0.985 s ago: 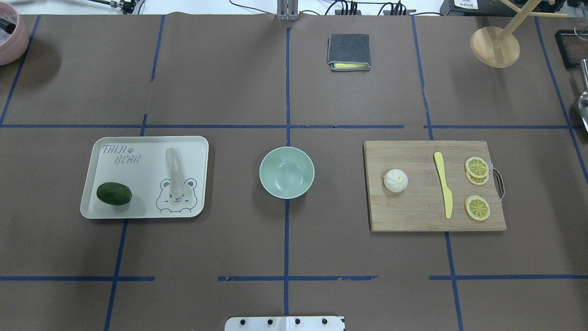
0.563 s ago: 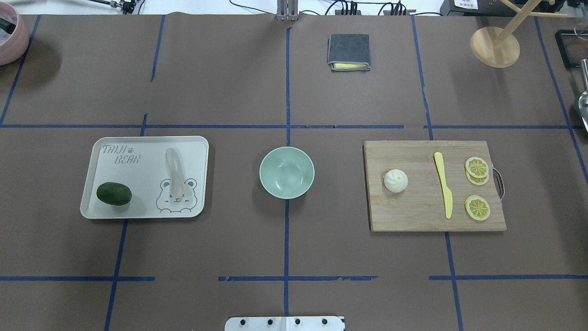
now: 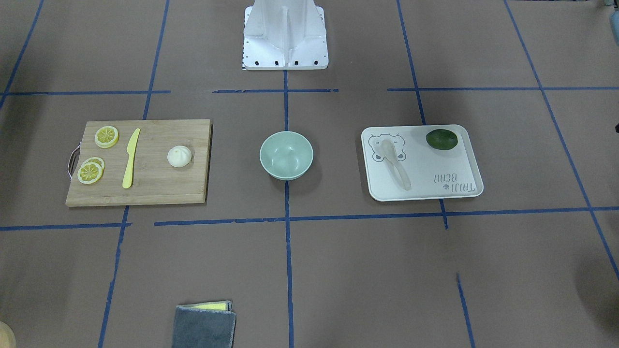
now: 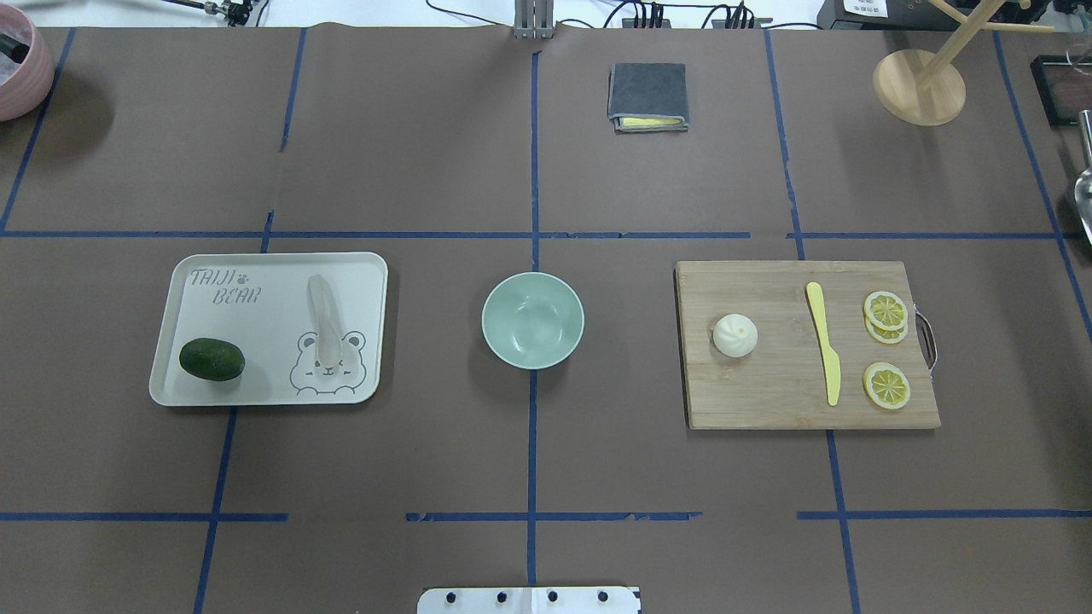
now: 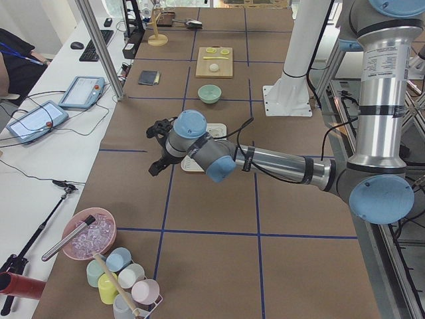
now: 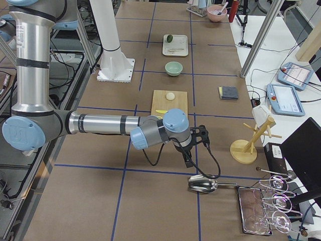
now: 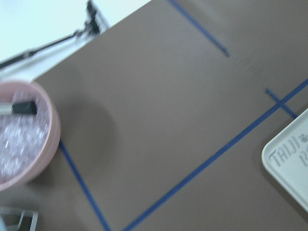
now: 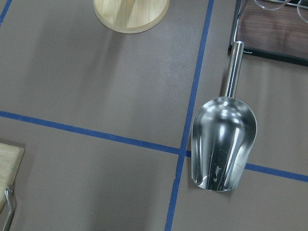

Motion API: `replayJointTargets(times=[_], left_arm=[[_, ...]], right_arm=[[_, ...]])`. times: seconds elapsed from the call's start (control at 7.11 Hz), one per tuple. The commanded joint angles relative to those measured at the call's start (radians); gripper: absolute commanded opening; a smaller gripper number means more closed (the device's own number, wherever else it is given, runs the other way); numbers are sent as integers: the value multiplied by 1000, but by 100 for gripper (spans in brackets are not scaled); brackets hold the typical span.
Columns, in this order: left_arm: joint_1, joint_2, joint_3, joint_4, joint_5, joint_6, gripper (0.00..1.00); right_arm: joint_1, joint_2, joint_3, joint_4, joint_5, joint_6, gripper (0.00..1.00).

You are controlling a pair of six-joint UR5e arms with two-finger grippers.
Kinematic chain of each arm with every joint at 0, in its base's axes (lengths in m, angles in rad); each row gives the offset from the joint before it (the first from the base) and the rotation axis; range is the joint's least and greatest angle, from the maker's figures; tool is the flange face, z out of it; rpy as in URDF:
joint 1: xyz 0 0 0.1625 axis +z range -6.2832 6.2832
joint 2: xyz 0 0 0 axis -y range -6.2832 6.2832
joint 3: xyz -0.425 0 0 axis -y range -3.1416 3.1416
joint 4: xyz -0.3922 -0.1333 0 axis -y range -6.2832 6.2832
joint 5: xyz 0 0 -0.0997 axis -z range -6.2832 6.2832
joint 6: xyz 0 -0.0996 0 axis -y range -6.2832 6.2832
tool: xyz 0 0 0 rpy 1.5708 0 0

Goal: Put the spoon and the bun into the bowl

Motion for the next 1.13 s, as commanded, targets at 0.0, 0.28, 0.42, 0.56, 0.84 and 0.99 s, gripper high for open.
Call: replayJointTargets(times=[0.0,0.28,0.42,0.56,0.84,0.99], left_arm=[[150,-122,12,-63,1,-362,100],[315,-112,-67,-44,235,-466,100],[383,-114,-72,-10,261,-616,100],[423,-112,-72,9,324,-788,100],[608,-133,-62,33,518,-1249,79],[675,-194,-57,166,566,-1284,79]], right_arm=[[0,-2,-23,2,-1,-4,100],[0,-12,-25,2,-1,4,100],[0,-14,-29,2,1,3,100],[0,-14,-34,0,1,6,100],[0,-14,-46,2,1,4,100],[0,-15,-48,2,1,3,100]])
